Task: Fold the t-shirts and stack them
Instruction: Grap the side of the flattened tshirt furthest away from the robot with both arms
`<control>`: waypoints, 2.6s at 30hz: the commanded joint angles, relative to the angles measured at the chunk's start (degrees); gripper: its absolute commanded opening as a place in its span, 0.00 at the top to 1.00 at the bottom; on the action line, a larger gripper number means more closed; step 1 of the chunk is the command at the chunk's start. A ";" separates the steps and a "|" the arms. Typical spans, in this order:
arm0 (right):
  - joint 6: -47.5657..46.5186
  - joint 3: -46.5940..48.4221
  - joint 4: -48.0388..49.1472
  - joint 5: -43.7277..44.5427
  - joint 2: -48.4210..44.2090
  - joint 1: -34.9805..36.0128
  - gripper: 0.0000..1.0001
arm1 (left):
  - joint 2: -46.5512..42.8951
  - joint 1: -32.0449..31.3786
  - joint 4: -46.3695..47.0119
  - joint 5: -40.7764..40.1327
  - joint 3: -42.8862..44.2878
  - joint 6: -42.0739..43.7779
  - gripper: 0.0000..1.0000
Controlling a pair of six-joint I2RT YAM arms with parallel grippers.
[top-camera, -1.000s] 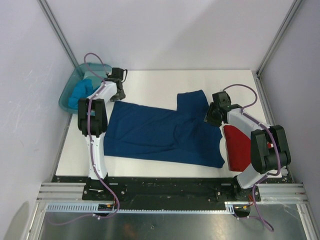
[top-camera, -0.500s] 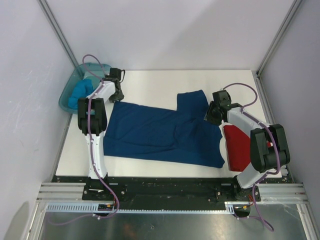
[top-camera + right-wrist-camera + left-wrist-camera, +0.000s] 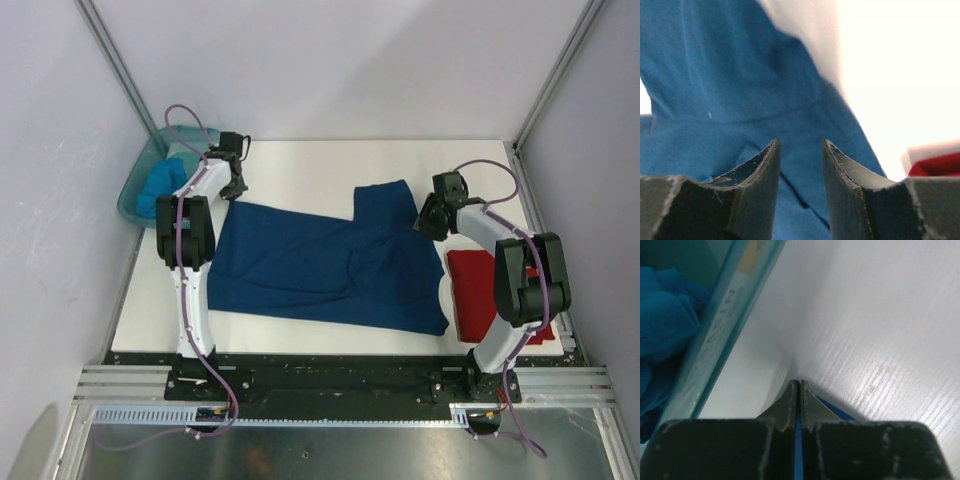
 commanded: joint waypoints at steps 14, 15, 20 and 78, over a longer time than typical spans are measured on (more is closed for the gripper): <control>-3.16 33.79 0.48 1.78 26.96 -4.04 0.47 | -1.40 0.47 0.30 0.38 2.08 -0.25 1.00; -3.24 35.26 -0.06 1.35 28.18 -4.00 0.47 | -1.37 0.52 0.29 0.52 2.12 -0.25 1.00; -3.17 40.27 -1.58 -0.38 31.74 -3.85 0.44 | -1.41 0.68 0.32 1.13 2.14 -0.30 1.00; -3.24 55.42 -9.53 0.11 39.20 -0.60 1.00 | -1.12 1.64 0.30 3.43 2.40 0.00 1.00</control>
